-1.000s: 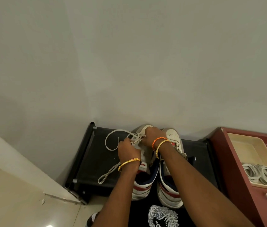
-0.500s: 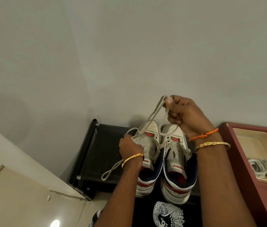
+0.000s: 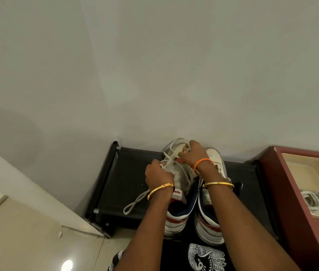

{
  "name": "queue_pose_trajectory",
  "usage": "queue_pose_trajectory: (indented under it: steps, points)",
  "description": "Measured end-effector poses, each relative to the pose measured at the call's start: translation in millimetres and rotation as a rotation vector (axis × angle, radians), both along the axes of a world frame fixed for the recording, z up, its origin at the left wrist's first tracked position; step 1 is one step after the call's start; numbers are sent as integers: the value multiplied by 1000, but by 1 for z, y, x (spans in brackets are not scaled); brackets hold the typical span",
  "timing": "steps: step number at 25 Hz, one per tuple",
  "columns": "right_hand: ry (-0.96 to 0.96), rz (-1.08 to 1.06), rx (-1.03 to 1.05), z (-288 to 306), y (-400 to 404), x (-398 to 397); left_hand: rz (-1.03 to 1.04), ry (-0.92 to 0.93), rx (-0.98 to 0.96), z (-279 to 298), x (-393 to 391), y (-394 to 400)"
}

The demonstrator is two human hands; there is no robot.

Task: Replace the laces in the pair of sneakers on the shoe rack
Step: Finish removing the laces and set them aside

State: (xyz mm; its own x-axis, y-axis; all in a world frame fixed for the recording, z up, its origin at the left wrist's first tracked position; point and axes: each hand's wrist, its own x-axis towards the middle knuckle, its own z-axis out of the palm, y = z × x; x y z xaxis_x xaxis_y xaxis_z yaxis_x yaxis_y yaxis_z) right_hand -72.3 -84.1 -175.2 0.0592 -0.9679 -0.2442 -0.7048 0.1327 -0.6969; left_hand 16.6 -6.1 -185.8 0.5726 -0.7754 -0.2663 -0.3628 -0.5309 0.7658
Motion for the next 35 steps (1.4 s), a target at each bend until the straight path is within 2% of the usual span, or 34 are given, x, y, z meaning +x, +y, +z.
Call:
queue_pose_trajectory:
  steps: [3, 7, 14, 24, 31, 35]
  points:
    - [393, 207, 6, -16, -1, 7, -5, -1, -2, -2, 0, -1]
    - [580, 289, -88, -18, -3, 17, -4, 7, 11, -4, 0, -4]
    - [604, 321, -177, -18, -2, 21, 7, 29, 26, -3, -1, -6]
    - [784, 391, -225, -17, 5, 27, 26, 60, 22, -1, 0, -8]
    - [752, 433, -286, -17, 9, 30, 33, 80, 23, -1, 1, -8]
    - [658, 456, -199, -13, 8, 23, 87, 107, -7, -3, 2, -8]
